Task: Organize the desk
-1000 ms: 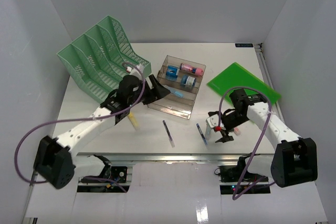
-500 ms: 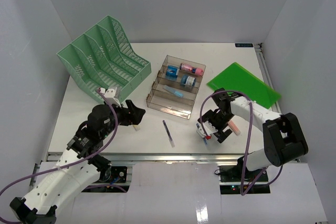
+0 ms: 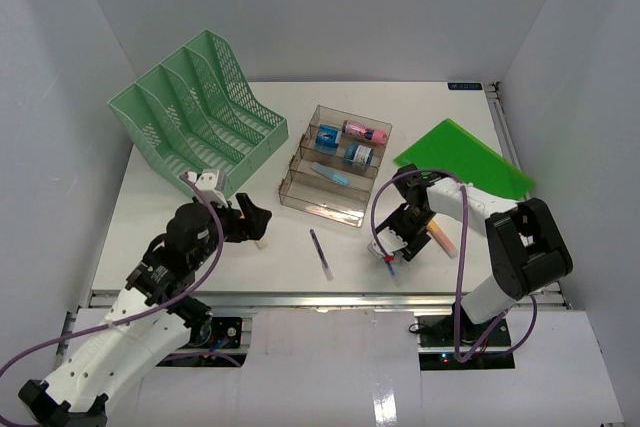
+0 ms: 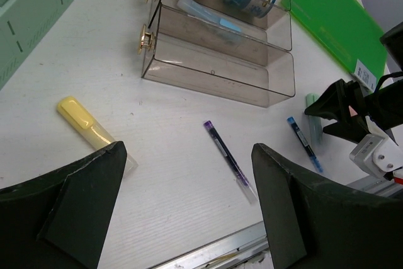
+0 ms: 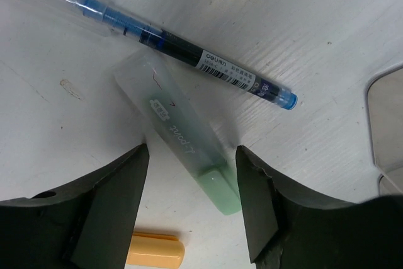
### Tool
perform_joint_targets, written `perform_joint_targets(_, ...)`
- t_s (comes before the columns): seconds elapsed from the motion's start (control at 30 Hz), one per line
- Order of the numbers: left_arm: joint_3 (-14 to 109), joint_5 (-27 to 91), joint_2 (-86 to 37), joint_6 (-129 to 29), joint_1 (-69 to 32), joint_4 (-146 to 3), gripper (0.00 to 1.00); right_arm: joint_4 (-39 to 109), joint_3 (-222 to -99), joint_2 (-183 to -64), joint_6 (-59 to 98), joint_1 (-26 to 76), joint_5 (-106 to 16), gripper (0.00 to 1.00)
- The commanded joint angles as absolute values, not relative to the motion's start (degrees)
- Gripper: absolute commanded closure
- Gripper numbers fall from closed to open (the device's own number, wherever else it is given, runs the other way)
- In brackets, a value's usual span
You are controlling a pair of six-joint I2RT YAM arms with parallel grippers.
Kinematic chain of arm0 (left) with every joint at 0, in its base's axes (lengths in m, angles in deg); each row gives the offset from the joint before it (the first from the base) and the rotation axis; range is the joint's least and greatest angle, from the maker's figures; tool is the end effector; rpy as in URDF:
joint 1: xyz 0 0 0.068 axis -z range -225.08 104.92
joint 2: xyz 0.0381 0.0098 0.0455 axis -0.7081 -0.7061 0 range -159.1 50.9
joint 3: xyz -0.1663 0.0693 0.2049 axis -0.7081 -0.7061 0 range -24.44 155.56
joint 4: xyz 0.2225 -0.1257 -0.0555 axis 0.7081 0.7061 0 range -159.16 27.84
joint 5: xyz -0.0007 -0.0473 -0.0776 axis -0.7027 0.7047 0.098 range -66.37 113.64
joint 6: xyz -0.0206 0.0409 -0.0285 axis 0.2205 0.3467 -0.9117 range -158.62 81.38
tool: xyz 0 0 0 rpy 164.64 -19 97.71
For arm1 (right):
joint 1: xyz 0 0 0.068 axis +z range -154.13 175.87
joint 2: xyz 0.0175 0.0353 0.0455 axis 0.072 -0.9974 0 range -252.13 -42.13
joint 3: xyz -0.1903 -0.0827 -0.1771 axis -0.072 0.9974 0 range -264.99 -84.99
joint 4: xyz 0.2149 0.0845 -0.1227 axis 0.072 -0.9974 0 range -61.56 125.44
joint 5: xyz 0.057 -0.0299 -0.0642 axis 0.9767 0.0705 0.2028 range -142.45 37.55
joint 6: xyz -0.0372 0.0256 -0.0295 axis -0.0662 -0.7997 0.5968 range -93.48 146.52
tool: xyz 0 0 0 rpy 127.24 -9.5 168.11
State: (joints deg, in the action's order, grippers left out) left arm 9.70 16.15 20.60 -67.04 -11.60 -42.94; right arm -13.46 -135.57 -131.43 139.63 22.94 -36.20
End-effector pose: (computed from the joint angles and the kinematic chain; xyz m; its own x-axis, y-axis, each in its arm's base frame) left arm 0.1140 -0.0698 0.2813 -0.4918 -0.2405 -0.8368 0.2416 0.8857 -0.3965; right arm 0.2181 0.1226 0.1629 0.7606 -0.6029 -0.2410 -0.6427 -0.7517 -0.1480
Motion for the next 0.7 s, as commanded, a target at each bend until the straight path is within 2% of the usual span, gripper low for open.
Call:
perform_joint_targets(0.0,9.42,14.04,21.64,-67.45,-11.77,-42.69,0.09,-11.68,-135.47,-132.74,142.47,23.20,-37.83,0.41)
perform_joint_targets(0.3,9.49,12.99,21.74,-67.99,-11.77,-42.18,0.09,-9.13,-134.81,-134.89,139.72,23.10,-39.24,0.62)
perform_joint_targets(0.5,9.48,12.63,21.73,-68.34,-11.77,-42.09,0.08,-6.89,-135.53,-135.64,134.77,22.32,-39.61,0.68)
perform_joint_targets(0.67,8.92,11.53,21.66,-69.62,-11.77,-42.08,0.08,-4.64,-136.03,-134.63,129.97,21.02,-38.32,0.78)
